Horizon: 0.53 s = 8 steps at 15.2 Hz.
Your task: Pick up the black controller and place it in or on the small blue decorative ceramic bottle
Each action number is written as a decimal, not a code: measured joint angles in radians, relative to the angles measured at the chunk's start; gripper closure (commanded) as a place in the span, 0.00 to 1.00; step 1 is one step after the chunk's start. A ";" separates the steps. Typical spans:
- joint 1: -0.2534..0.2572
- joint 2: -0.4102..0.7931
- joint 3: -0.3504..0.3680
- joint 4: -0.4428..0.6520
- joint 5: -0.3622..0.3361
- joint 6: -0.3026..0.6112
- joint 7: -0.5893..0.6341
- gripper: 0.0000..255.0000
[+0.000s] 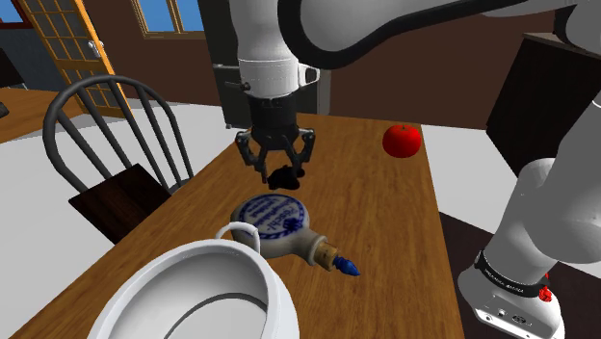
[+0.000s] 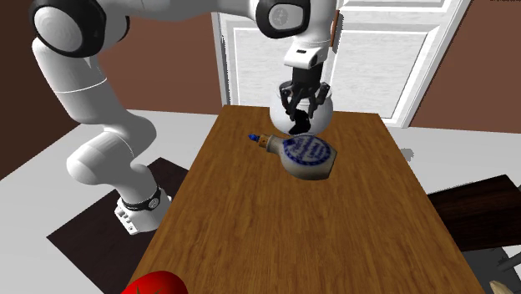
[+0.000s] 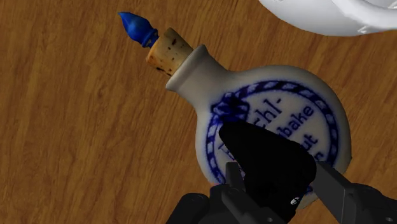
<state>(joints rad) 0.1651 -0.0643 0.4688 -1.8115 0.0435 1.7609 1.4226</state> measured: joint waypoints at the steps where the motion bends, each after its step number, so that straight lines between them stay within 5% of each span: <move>1: 0.010 0.014 0.013 0.019 -0.006 -0.006 0.025 1.00; 8: 0.021 0.027 0.026 -0.041 -0.011 0.066 0.049 1.00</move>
<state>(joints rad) 0.1858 -0.0369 0.4944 -1.8521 0.0322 1.8265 1.4716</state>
